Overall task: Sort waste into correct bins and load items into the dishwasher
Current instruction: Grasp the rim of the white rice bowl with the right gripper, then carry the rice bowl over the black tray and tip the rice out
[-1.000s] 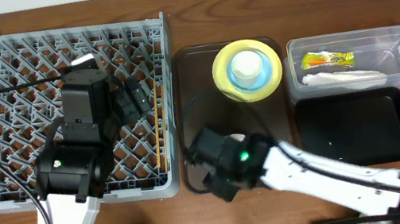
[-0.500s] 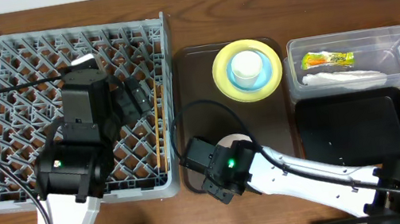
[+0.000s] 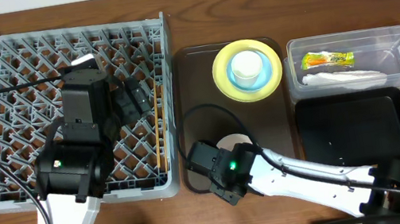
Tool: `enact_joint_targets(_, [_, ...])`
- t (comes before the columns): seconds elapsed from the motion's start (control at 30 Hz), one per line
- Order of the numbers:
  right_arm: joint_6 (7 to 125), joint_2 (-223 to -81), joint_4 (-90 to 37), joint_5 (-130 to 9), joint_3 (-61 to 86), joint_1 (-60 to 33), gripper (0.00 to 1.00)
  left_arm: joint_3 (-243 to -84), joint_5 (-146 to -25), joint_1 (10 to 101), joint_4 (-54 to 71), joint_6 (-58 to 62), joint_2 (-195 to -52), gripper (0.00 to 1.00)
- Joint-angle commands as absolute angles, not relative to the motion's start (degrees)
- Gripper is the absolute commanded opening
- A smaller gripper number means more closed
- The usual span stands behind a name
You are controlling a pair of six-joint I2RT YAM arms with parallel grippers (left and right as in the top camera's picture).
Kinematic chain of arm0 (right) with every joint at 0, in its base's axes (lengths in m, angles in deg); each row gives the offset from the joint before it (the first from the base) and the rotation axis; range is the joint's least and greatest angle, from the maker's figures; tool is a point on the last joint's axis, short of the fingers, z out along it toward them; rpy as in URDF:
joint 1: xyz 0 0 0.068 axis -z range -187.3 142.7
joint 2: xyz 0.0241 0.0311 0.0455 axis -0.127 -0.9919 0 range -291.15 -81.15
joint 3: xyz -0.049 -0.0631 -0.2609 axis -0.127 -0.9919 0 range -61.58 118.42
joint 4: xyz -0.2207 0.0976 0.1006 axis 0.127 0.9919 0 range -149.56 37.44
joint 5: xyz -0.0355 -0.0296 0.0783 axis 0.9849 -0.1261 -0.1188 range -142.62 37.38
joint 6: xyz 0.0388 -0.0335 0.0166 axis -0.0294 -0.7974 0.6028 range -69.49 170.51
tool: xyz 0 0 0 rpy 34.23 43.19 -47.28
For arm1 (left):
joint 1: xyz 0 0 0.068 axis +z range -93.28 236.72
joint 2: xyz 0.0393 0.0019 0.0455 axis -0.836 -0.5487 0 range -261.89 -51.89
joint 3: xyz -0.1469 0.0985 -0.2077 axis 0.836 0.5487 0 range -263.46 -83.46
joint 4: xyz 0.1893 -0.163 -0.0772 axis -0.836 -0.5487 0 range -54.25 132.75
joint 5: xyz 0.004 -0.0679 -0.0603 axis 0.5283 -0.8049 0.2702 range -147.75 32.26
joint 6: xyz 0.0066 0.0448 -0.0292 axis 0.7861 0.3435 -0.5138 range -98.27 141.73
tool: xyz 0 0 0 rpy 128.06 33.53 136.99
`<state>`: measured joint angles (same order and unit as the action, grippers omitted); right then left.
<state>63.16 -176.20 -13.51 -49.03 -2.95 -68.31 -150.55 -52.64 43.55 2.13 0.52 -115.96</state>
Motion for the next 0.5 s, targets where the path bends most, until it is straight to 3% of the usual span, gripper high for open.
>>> enact_joint_targets(0.0, [63.75, -176.74, -13.56, -47.74, -3.91, -68.44, 0.27, -150.88, -51.7, 43.86, 2.05, 0.04, -115.85, 0.94])
enact_joint_targets(0.13, [63.75, -176.77, -13.51, -46.01, -4.37, -68.44, 0.21, -150.88, -51.7, 43.86, 2.05, 0.04, -115.85, 0.94])
enact_joint_targets(0.23, [63.77, -176.77, -13.67, -43.94, -4.37, -68.44, 0.1, -150.88, -51.7, 43.86, 2.07, 0.04, -115.85, 0.94])
enact_joint_targets(0.47, [63.77, -176.72, -13.82, -39.78, -4.2, -68.27, 0.01, -150.88, -51.7, 43.86, 2.07, 0.04, -115.85, 0.94])
